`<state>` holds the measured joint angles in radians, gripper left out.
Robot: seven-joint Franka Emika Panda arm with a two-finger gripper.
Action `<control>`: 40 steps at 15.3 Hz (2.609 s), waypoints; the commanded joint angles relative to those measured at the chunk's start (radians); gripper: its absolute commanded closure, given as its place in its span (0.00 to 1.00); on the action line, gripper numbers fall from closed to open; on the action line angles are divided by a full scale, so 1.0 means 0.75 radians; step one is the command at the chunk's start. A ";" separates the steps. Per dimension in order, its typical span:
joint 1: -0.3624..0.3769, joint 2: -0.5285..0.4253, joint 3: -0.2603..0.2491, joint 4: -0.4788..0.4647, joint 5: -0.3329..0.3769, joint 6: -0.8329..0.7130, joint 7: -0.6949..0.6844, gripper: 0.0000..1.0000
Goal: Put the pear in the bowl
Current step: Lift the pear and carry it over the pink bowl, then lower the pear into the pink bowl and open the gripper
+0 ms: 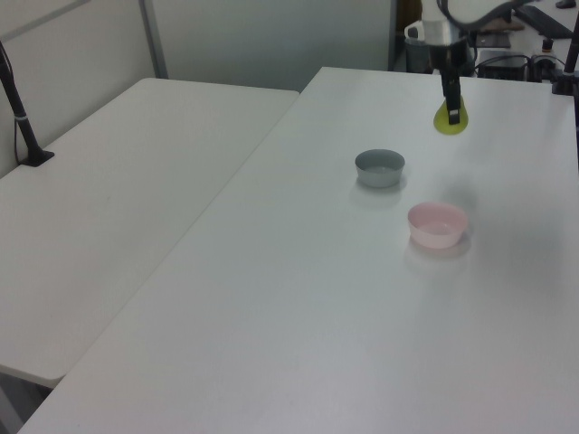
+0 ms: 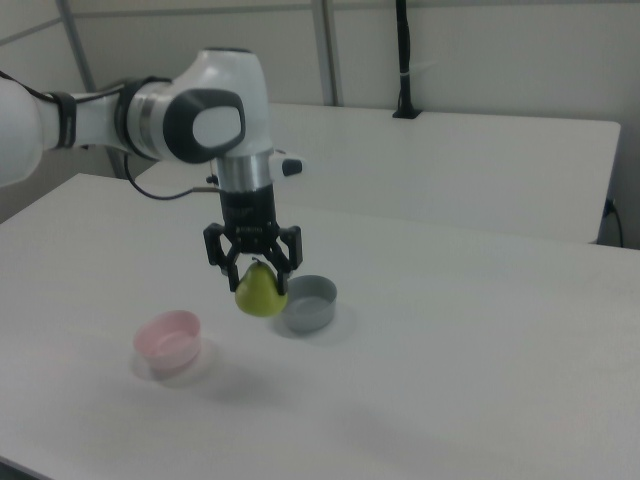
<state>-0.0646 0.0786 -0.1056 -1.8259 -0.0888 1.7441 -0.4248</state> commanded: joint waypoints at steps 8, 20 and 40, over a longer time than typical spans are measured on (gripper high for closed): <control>0.280 -0.068 0.008 0.070 0.022 -0.168 0.353 0.45; 0.516 -0.076 0.008 -0.238 0.084 0.093 0.523 0.44; 0.540 0.057 0.008 -0.359 0.084 0.428 0.554 0.04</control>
<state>0.3237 0.1325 -0.0883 -2.0831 -0.0418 2.0363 -0.0272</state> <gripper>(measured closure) 0.084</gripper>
